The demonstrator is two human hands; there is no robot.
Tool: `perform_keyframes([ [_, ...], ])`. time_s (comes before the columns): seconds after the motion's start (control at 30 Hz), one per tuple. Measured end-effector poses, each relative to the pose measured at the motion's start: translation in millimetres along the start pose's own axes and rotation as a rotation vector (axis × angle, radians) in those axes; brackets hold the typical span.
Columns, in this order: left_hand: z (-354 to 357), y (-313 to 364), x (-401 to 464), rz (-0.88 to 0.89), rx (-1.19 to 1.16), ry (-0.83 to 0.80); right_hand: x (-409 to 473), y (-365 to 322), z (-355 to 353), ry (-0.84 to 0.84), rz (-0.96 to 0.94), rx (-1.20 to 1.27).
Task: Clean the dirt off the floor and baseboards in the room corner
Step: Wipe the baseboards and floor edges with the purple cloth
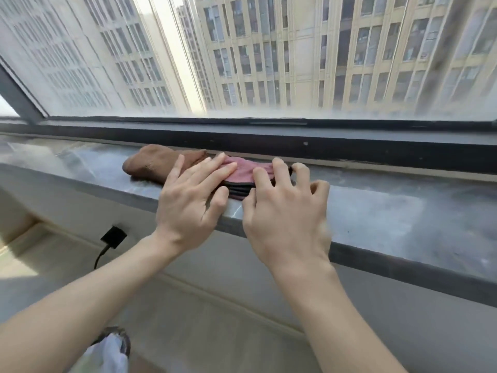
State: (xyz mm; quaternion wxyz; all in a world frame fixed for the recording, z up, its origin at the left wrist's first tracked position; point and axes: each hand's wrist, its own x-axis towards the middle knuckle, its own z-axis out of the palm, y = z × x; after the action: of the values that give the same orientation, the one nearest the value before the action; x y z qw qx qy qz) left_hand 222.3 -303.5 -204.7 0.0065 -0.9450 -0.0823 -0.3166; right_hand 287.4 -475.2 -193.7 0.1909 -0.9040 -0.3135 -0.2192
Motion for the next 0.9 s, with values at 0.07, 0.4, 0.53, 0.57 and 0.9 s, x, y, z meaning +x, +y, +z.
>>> perform_keyframes([
  [0.07, 0, 1, 0, 0.018, 0.023, 0.011, 0, -1, 0, -0.054, 0.021, 0.023],
  [0.4, -10, 5, 6, -0.001, 0.100, -0.114, -7, 6, -10, -0.081, 0.009, 0.092],
  [0.53, -11, 5, 6, 0.001, 0.097, -0.151, -8, 8, -8, -0.013, 0.027, 0.138],
  [0.57, -12, 4, 8, 0.002, 0.092, -0.156, -7, 8, -8, -0.005, 0.046, 0.153],
  [0.9, -27, 4, 10, -0.017, 0.058, -0.391, -1, 2, -25, -0.155, 0.072, 0.152],
])
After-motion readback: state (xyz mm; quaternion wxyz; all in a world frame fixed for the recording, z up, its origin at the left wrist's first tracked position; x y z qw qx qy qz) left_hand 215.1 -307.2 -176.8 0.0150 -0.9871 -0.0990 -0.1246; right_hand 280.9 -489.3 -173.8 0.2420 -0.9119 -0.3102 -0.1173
